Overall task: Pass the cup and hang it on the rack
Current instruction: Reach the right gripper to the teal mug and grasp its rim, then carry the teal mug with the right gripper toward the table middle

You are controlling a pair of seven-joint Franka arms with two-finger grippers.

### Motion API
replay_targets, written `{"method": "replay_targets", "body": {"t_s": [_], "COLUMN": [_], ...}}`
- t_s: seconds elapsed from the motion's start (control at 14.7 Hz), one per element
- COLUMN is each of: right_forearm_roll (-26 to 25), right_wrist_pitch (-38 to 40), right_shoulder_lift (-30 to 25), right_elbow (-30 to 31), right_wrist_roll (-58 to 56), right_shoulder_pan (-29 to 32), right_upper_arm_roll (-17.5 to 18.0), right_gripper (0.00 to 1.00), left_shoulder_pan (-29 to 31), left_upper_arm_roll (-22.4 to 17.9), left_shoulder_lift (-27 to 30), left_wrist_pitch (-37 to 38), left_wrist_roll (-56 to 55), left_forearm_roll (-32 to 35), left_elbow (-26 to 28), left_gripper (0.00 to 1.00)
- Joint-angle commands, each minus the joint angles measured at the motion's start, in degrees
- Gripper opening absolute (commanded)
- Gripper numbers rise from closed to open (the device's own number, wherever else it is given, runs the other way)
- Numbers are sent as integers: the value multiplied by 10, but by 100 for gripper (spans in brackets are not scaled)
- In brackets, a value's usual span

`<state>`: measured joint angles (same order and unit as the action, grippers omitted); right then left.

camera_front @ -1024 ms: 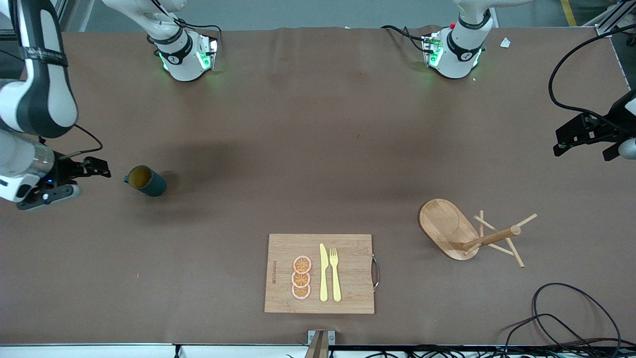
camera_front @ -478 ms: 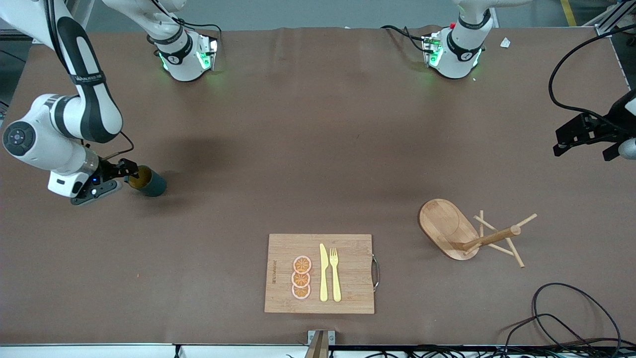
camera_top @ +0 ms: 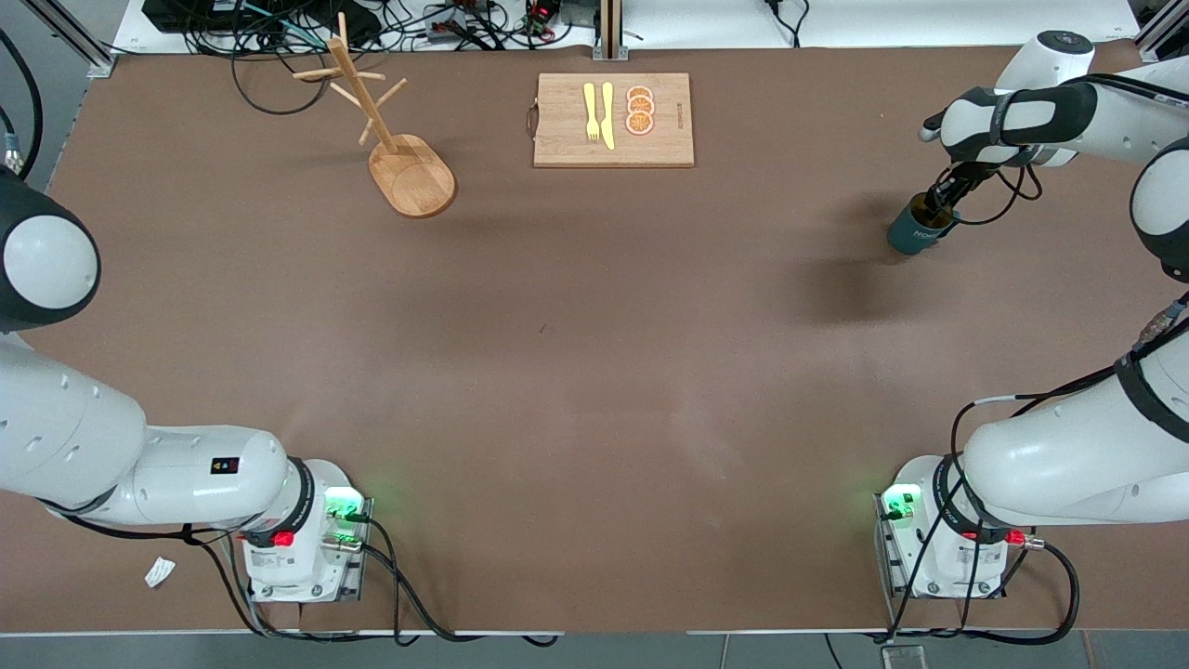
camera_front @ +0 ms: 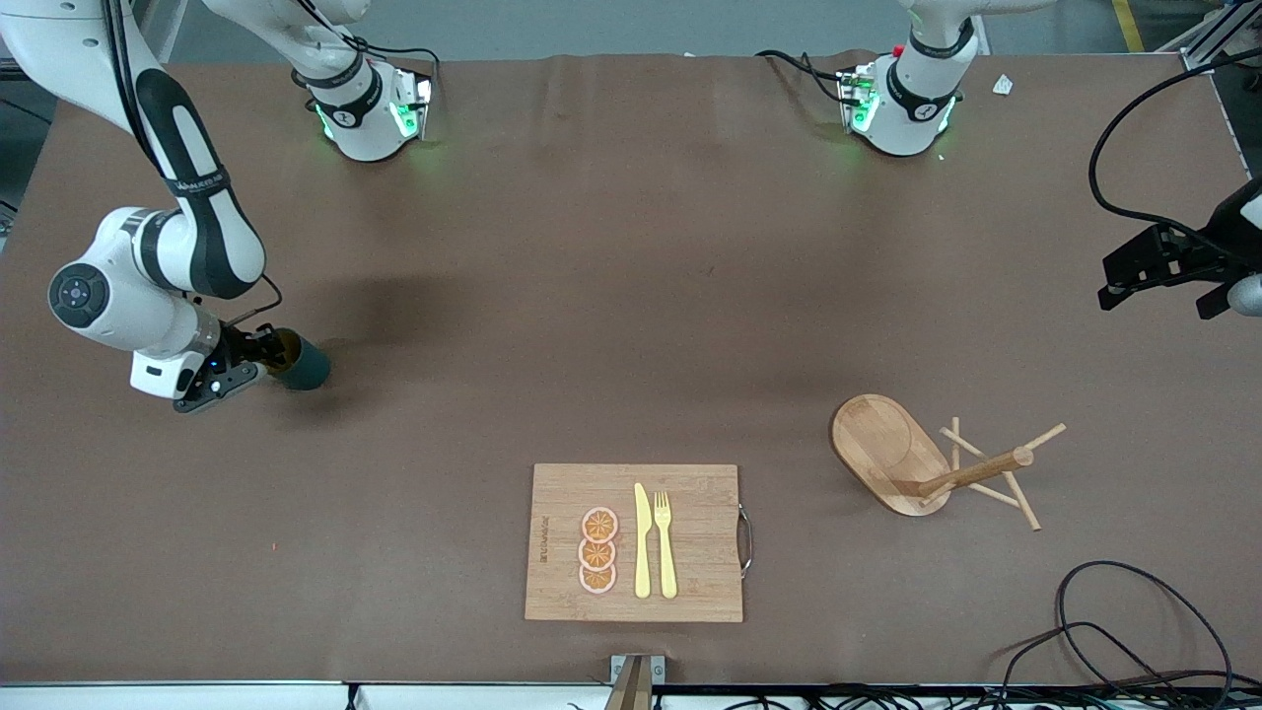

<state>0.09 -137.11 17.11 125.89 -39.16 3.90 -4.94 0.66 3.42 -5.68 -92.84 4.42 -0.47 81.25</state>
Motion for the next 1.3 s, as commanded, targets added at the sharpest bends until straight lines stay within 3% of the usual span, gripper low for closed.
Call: {"method": "replay_targets", "body": {"t_s": [0.0,0.2,0.41,0.55,0.96,1.23], "right_forearm_roll": [11,12,14,14,48,78], "right_wrist_pitch": [0,36,131,174,178,172], "right_shoulder_lift": [-8,-17,-48,-66,-63,29], "right_elbow": [4,-14,-55,-72,-128,-235], "right_wrist_roll": [-23,6,114,226,610,799], "right_shoulder_pan": [9,5,-25,-74,-286,-396], "right_upper_arm_roll": [8,10,17,17,16,16], "right_gripper": [0,0,0,0,0,0], "left_shoulder_pan": [3,3,3,3,4,3], "left_upper_arm_roll": [0,0,0,0,0,0], "left_shoulder_lift": [2,2,2,2,2,1], "left_wrist_pitch": [-2,-2,-2,-2,-2,-2], "left_wrist_roll": [-1,-2,-1,0,-1,-5], "left_forearm_roll": [2,2,2,2,1,1], "left_elbow": [0,1,1,1,1,0], "left_gripper": [100,100,100,100,100,100]}}
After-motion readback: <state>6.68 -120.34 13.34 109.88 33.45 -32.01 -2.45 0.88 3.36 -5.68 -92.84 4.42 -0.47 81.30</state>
